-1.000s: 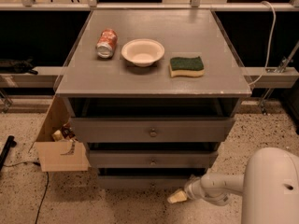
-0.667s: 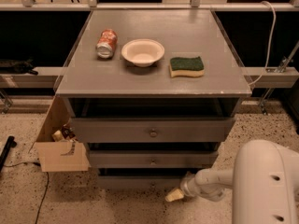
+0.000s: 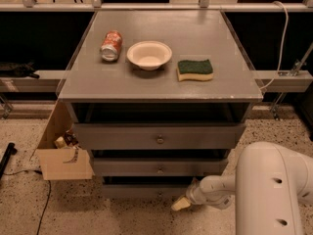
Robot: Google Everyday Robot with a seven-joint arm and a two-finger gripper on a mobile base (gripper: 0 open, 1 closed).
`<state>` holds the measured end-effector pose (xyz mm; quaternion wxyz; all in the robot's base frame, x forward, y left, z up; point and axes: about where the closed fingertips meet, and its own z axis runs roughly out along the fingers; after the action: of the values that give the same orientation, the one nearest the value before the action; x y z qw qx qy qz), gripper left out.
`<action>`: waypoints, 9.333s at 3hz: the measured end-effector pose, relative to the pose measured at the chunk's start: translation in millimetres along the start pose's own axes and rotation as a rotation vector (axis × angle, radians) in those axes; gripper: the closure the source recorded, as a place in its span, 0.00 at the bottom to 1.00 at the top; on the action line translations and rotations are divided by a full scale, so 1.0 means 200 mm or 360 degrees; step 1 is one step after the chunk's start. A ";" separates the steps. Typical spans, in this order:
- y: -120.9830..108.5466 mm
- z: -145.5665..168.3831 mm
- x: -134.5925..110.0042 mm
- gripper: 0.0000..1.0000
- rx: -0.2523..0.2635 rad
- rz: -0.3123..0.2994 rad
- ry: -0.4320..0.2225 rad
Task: Open bottom drawer
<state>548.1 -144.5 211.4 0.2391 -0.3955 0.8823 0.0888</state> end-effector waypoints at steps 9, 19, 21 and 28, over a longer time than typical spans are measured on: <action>-0.15 0.30 -0.02 0.00 0.0204 -0.0205 0.0097; 0.06 0.12 0.15 0.53 0.0149 -0.0110 0.0071; 0.06 0.12 0.15 0.08 0.0149 -0.0110 0.0071; 0.25 0.03 0.31 0.82 0.0148 -0.0049 0.0084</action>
Offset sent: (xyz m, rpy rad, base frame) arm 0.0058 -0.0086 -0.0222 -0.0989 0.0165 0.0109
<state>477.6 -150.0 172.8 0.2353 -0.3998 0.8853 0.0336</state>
